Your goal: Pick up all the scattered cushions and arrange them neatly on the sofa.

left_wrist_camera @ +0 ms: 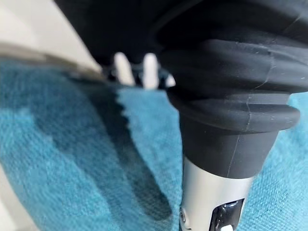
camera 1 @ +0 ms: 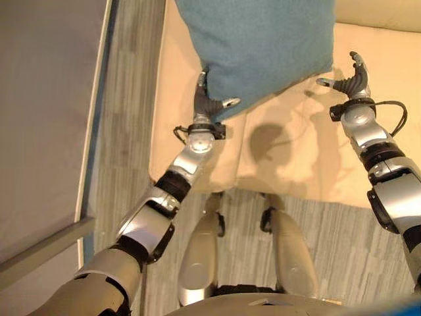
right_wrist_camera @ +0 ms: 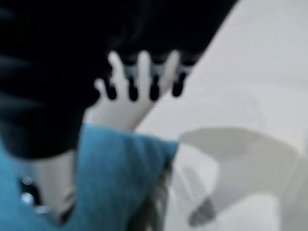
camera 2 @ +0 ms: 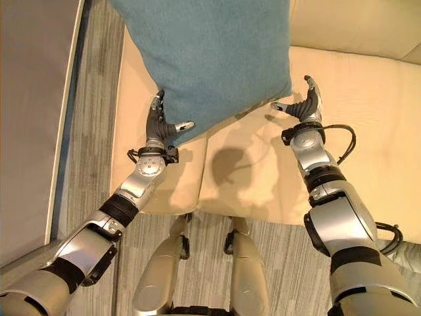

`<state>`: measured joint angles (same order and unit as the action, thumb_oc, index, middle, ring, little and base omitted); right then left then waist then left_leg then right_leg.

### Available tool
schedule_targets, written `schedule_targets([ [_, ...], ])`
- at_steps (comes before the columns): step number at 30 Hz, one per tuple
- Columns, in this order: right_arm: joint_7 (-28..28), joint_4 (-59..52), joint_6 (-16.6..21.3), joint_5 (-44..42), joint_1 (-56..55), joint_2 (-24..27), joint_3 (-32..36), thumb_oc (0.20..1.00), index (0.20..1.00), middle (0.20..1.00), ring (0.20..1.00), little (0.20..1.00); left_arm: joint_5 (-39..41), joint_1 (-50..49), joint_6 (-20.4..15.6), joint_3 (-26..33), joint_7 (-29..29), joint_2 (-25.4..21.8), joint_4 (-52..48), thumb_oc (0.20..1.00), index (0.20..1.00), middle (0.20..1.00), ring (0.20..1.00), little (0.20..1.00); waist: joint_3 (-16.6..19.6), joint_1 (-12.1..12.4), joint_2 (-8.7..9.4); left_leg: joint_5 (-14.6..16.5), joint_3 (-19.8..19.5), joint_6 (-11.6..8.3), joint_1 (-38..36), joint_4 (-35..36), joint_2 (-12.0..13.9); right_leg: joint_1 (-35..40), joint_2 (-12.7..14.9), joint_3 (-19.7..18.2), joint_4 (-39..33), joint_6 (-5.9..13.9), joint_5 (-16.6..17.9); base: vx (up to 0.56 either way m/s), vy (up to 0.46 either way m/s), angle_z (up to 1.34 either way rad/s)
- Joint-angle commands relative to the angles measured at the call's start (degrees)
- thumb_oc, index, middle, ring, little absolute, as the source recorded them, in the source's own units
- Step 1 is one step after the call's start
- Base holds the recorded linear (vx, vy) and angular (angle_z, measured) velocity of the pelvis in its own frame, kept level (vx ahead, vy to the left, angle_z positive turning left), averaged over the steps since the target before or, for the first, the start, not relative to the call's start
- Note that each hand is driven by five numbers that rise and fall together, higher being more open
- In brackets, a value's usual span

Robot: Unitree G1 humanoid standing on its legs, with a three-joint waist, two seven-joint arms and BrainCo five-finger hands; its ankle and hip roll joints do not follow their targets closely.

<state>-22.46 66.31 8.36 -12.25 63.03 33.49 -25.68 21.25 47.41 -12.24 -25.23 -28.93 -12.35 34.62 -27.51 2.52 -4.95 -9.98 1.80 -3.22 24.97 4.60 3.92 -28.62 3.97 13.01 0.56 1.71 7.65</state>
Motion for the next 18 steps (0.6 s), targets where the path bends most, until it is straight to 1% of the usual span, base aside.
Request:
schedule_targets([
  [1, -0.6, -0.5, 1.8, -1.8, 2.6, 2.4, -2.8, 1.000, 1.000, 1.000, 1.000, 1.000, -1.2, -0.1, -2.5, 0.1, 0.4, -0.1, -0.9, 1.000, 1.000, 1.000, 1.000, 1.000, 3.9, -0.5, 2.12, 1.7, -1.5, -3.99, -2.0, 0.4, -1.4, -2.5, 2.8, -3.0, 6.0, 5.54, -4.0, -0.01, -0.027, 0.15],
  [3, -0.4, 0.0, 1.9, -2.4, 4.3, 3.2, -3.3, 1.000, 1.000, 1.000, 1.000, 1.000, -1.8, -0.2, -2.8, 0.0, 0.6, -0.5, -3.0, 1.000, 1.000, 1.000, 1.000, 1.000, 4.0, 0.2, 1.24, 1.3, -1.8, -4.29, -0.8, 0.4, -1.5, -3.7, 3.1, -2.8, 6.2, 5.58, -4.2, 0.00, -0.011, 0.11],
  [4, 0.2, 0.1, 2.1, -3.1, 6.4, 3.7, -4.3, 1.000, 1.000, 1.000, 1.000, 1.000, -1.7, -0.1, -3.2, -0.1, 0.9, -0.9, -5.1, 1.000, 1.000, 1.000, 1.000, 1.000, 4.0, 1.1, 0.22, 1.0, -2.0, -4.52, 0.7, 0.4, -1.8, -6.0, 3.5, -2.8, 7.0, 5.61, -4.2, 0.00, 0.000, 0.00],
  [7, 0.5, 0.0, 2.2, -3.3, 7.2, 3.6, -4.8, 1.000, 1.000, 1.000, 1.000, 1.000, -1.6, 0.0, -3.3, -0.3, 0.9, -0.9, -5.3, 1.000, 1.000, 1.000, 1.000, 1.000, 4.2, 1.4, -0.13, 0.9, -2.2, -4.59, 1.4, 0.4, -1.8, -6.7, 3.7, -2.8, 7.3, 5.65, -4.3, 0.00, 0.005, 0.06],
  [8, 0.5, -0.3, 2.4, -3.6, 8.4, 3.2, -5.3, 1.000, 1.000, 1.000, 1.000, 1.000, -1.4, 0.4, -3.6, -0.3, 0.9, -0.8, -6.2, 1.000, 1.000, 1.000, 1.000, 1.000, 4.4, 1.8, -0.68, 0.7, -2.4, -4.78, 2.1, 0.4, -1.9, -7.8, 3.8, -2.9, 7.7, 5.64, -4.4, 0.01, 0.000, 0.09],
  [11, 0.0, -3.1, 3.5, -5.3, 9.0, 1.0, -5.1, 1.000, 1.000, 1.000, 1.000, 1.000, -1.1, 1.3, -4.1, -0.5, 0.4, 0.5, -6.5, 1.000, 1.000, 1.000, 1.000, 1.000, 4.9, 2.1, -1.43, 0.5, -2.6, -4.99, 3.1, 0.4, -2.1, -9.0, 4.1, -3.1, 8.1, 5.66, -4.4, 0.01, 0.012, 0.11],
  [13, -0.8, -7.0, 5.0, -7.0, 8.8, -2.6, -3.8, 1.000, 1.000, 1.000, 1.000, 1.000, -0.9, 2.3, -4.4, -0.7, -0.3, 2.7, -5.4, 1.000, 1.000, 1.000, 1.000, 1.000, 5.0, 2.2, -1.66, 0.6, -2.6, -4.89, 3.2, 0.4, -2.2, -9.4, 4.2, -3.2, 8.4, 5.58, -4.6, 0.02, 0.018, 0.07],
  [14, -0.6, -8.0, 5.2, -7.3, 8.8, -3.6, -3.8, 1.000, 1.000, 1.000, 1.000, 1.000, -0.7, 2.7, -4.5, -0.9, -0.4, 3.5, -4.9, 1.000, 1.000, 1.000, 1.000, 1.000, 5.0, 2.2, -1.68, 0.6, -2.6, -4.86, 3.2, 0.4, -2.2, -9.5, 4.2, -3.2, 8.5, 5.54, -4.6, 0.00, 0.000, 0.00],
  [15, -0.3, -9.3, 5.4, -7.5, 8.6, -4.8, -4.0, 0.730, 0.730, 0.730, 0.730, 0.730, -0.6, 3.2, -4.7, -1.3, -0.6, 4.1, -4.2, 1.000, 1.000, 1.000, 1.000, 1.000, 5.0, 2.0, -1.60, 0.7, -2.7, -4.81, 3.1, 0.4, -2.1, -9.6, 4.3, -3.3, 8.6, 5.54, -4.6, 0.00, 0.000, 0.00],
  [16, -0.1, -10.4, 5.8, -8.2, 8.3, -6.0, -3.7, 0.410, 0.410, 0.410, 0.410, 0.410, -0.7, 3.8, -4.7, -1.5, -0.9, 4.8, -3.3, 1.000, 1.000, 1.000, 1.000, 1.000, 5.1, 1.9, -1.50, 0.7, -2.8, -4.76, 3.0, 0.4, -2.2, -9.6, 4.2, -3.4, 8.6, 5.53, -4.6, 0.00, 0.000, 0.00],
  [17, -0.1, -11.2, 6.1, -8.3, 8.2, -6.8, -3.7, 0.200, 0.200, 0.200, 0.200, 0.200, -0.5, 4.3, -4.7, -1.8, -1.1, 5.5, -2.5, 1.000, 1.000, 1.000, 1.000, 1.000, 5.1, 1.8, -1.40, 0.8, -2.7, -4.75, 3.0, 0.4, -2.2, -9.6, 4.2, -3.5, 8.7, 5.55, -4.6, 0.00, 0.000, 0.00],
  [18, -0.2, -11.2, 6.1, -8.3, 8.1, -6.8, -3.6, 0.200, 0.200, 0.200, 0.200, 0.200, -0.5, 4.4, -4.8, -1.8, -1.1, 5.5, -2.4, 1.000, 1.000, 1.000, 1.000, 1.000, 5.1, 1.8, -1.40, 0.8, -2.7, -4.74, 3.0, 0.4, -2.2, -9.6, 4.2, -3.5, 8.7, 5.55, -4.6, 0.00, 0.000, 0.00],
])
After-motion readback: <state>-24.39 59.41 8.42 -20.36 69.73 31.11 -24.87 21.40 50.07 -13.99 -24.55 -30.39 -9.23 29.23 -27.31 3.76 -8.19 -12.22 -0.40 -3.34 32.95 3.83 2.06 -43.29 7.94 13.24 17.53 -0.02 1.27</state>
